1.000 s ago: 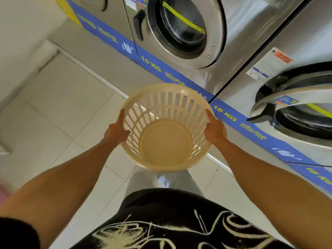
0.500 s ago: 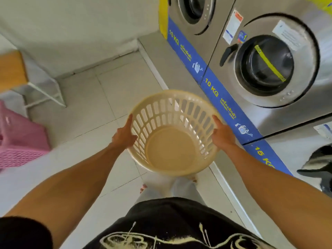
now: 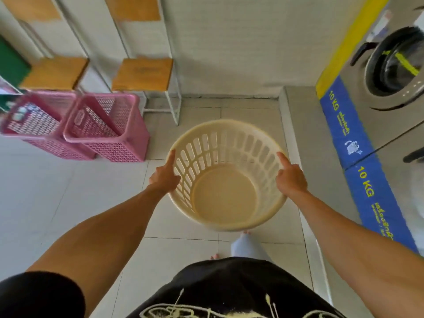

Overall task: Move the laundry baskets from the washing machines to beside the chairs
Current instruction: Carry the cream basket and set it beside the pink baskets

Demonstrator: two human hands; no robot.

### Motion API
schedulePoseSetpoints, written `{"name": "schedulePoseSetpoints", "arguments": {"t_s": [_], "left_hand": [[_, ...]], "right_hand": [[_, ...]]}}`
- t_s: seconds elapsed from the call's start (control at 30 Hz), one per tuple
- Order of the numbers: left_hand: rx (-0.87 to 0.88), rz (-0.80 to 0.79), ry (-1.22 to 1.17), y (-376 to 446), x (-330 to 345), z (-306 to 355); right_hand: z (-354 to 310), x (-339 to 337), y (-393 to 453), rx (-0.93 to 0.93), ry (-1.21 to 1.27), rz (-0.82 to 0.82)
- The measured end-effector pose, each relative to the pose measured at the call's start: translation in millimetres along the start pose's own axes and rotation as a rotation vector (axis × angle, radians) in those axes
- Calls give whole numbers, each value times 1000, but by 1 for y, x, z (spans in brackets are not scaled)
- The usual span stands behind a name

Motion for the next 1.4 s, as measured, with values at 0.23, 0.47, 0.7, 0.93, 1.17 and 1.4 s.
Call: {"name": "schedulePoseSetpoints", "arguments": {"t_s": [0.23,0.47,0.7,0.93,1.17,1.4], "left_hand": [[-120,78,-80,46,-31,-80],[-239,23,-96,120,-39,-119],[-307,-2,-151,194,-63,-131],[-382,2,-231,253,-98,-148],[-379,-26,-196,338,-118,-169],[-297,-87,-212,402,-136,-170]], "right_hand": [[-112,36,66,-174,-22,-74],[-184,75,148,-210,-61,-167],[-247,84,225,-234,-117,-253],[-320,92,297,-286,-129,-289],[-384,119,361,-267,-121,-280],[-425,130,413,-218,-110,-313]]}}
Point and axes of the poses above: each hand's wrist, its own y-axis towards the middle knuckle, its own x-axis out of the palm, z = x × y, the point moved 7 cm from there along y, towards the middle knuckle, and after that the axes turned 6 degrees about -x, right-handed, at the moved point
